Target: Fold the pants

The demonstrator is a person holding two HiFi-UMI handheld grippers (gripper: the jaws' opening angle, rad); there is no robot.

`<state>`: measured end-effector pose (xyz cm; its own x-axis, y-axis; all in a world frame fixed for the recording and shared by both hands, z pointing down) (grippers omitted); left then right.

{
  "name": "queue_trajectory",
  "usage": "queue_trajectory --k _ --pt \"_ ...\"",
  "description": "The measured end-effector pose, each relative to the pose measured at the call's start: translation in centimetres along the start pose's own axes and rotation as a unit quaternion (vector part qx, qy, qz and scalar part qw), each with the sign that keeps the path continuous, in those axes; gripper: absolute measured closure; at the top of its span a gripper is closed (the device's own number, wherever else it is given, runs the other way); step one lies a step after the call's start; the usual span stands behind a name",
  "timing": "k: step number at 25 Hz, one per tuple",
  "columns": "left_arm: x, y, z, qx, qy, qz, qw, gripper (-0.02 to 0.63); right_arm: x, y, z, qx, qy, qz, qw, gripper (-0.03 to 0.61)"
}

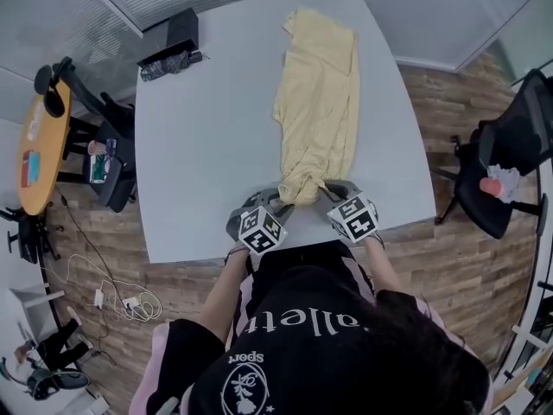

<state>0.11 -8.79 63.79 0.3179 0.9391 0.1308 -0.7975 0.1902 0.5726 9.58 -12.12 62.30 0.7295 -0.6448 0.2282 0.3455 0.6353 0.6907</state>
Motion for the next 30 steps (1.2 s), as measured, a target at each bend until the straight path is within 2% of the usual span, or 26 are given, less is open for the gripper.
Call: queue_trajectory --k 8,12,16,24,30 --pt "-0.3 -2.8 -5.5 0.061 -0.001 0.067 0.9959 0.465 -2.0 -2.7 -4.2 0.067 0.011 0.029 0.997 0.534" --pt "-0.4 -5.2 -8.3 0.082 0.004 0.123 0.9890 0.466 -2.9 -4.2 -6.6 0.099 0.015 0.029 0.995 0.535" --pt "-0.8 -7.3 -11.2 0.104 0.009 0.161 0.9815 0.468 -3.9 -6.3 -9.3 0.142 0.002 0.058 0.988 0.536" --pt "0.5 -11.1 -16.2 0.152 0.041 0.232 0.9598 0.469 -6.3 -8.8 -13.9 0.163 -0.024 0.038 0.986 0.537" --pt "1.2 -12.9 -19.5 0.170 0.091 0.280 0.9404 0.469 -8.3 -9.8 -17.0 0.171 -0.094 0.036 0.980 0.537"
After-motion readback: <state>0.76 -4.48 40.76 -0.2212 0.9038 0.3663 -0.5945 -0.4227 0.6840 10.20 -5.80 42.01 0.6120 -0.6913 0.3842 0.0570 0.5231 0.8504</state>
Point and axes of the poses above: the fingertips, and each gripper's own axes: z forward along the fingers, x to its right, y out of its underside, the point moved 2 cm from there along -z, backward along the fingers, and after that the axes turned 5 degrees about z, right-handed, at the moved point
